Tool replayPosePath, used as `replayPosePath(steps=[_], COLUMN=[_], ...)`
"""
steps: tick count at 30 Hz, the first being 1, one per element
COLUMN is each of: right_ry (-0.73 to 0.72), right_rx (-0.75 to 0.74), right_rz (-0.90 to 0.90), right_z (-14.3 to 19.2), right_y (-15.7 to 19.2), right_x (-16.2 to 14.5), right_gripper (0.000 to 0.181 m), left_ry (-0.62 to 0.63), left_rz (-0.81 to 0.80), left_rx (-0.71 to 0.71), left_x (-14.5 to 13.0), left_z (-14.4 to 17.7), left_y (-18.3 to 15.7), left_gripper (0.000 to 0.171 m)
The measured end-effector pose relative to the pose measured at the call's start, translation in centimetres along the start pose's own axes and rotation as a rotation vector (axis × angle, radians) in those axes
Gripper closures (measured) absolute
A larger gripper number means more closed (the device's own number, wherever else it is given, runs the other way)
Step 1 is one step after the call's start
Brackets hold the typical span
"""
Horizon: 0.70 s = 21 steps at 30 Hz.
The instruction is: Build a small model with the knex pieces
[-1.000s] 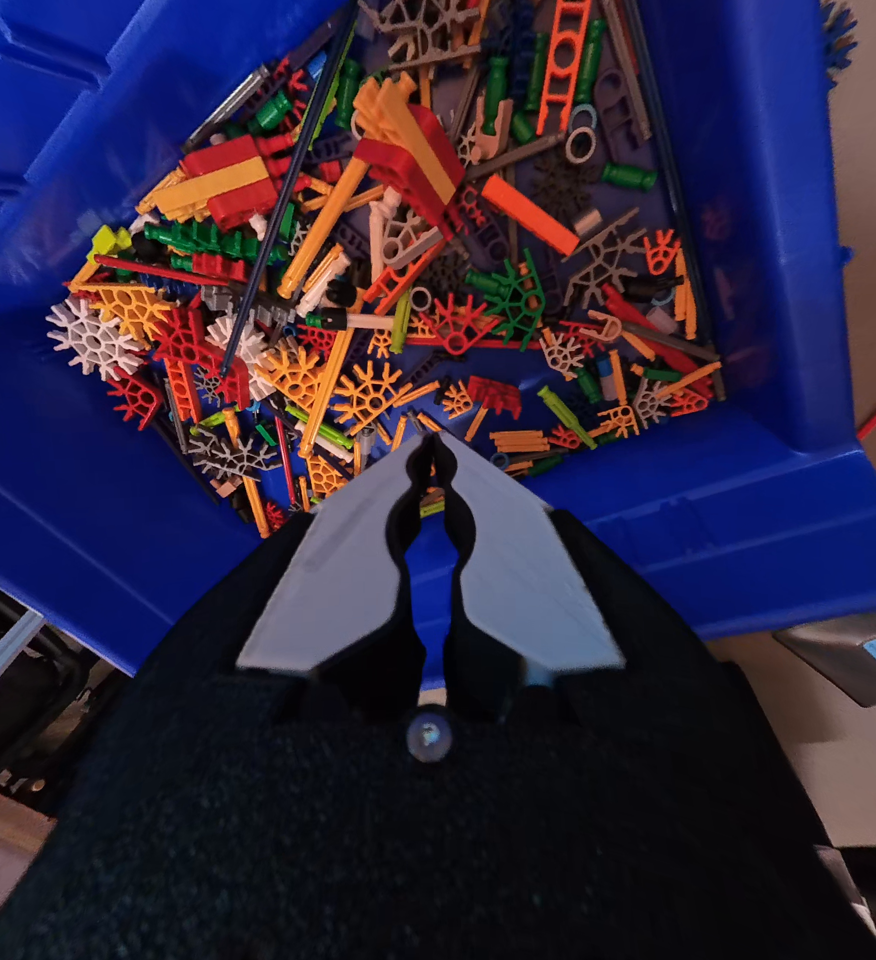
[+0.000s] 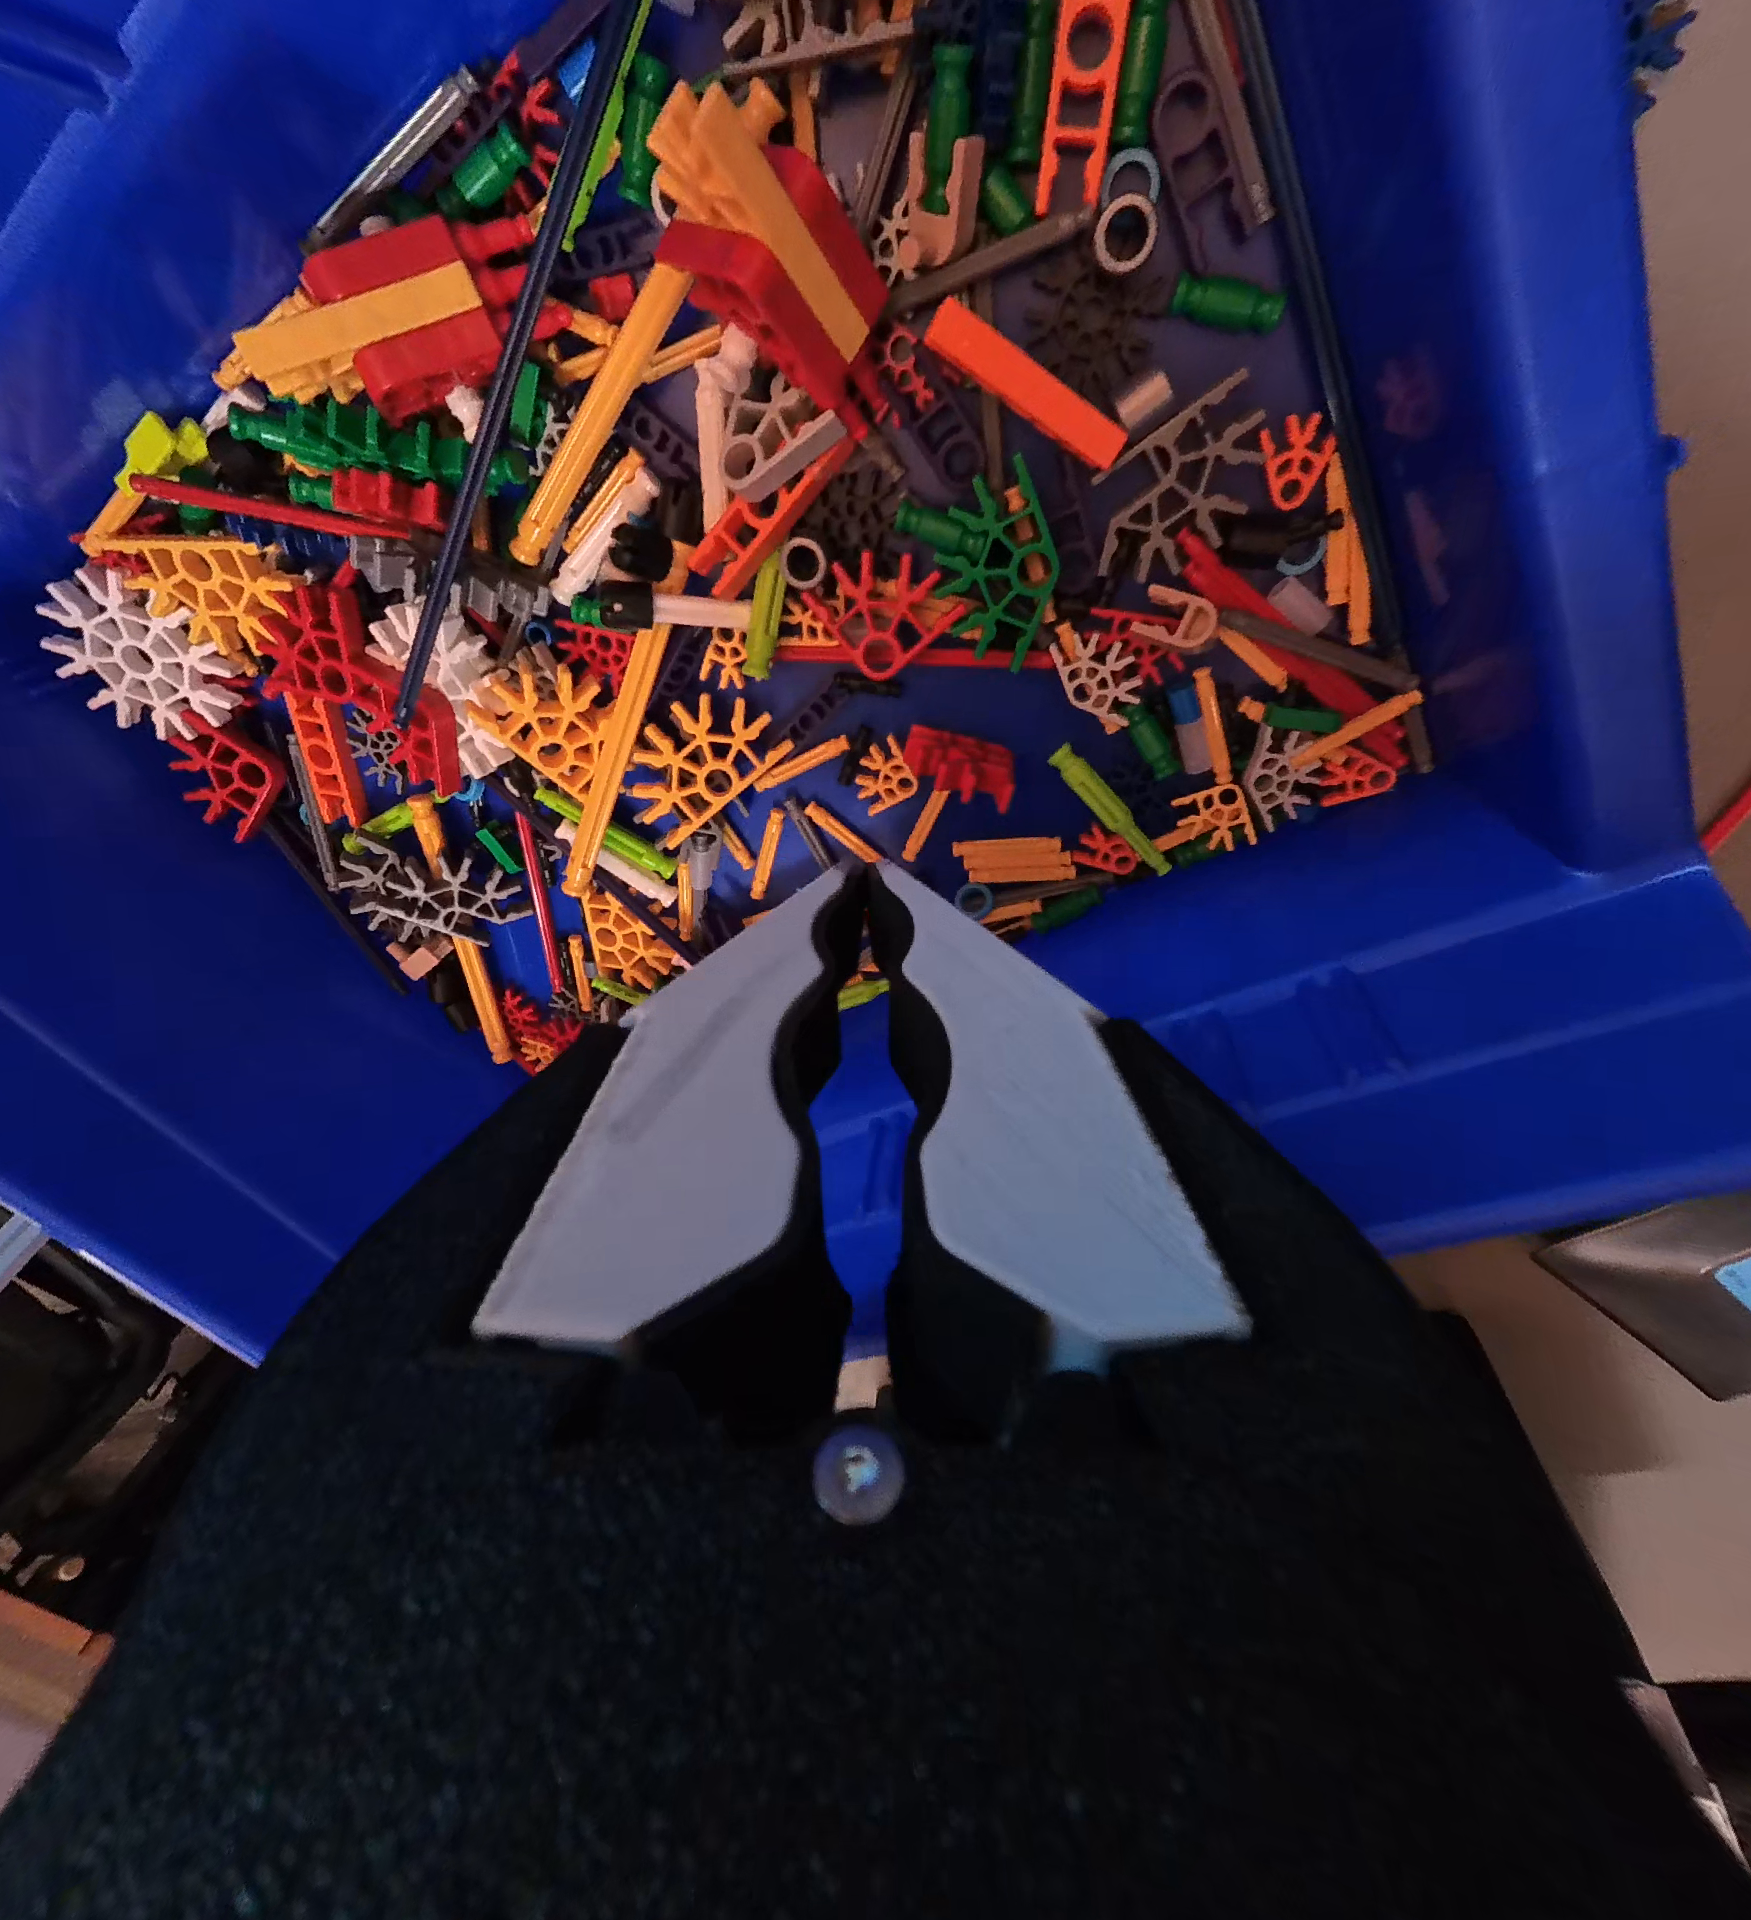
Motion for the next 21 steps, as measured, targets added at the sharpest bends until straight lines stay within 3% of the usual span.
replayPosePath(steps=[15, 21], right_ry=[0.025, 0.039], right_rx=[-0.021, -0.035], right_rz=[-0.007, -0.001], right_z=[-0.12, 0.39], right_y=[-0.24, -0.39], right_x=[-0.32, -0.41], right_gripper=[0.181, 0.181], left_ry=[-0.012, 0.000], left_rz=[0.016, 0.023], left_rx=[0.015, -0.053], left_x=[-0.13, -0.48], left_z=[0.02, -0.08], left_y=[0.37, 0.21], left_gripper=[0.171, 0.151])
Point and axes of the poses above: each gripper's, where its closed fingertips meet, z back along the fingers, x out of its top, y = z × x across the jaws, the point moved 4 cm from there along z, back along the fingers, and after that the axes turned 9 degrees about y, right-handed, at the moved point
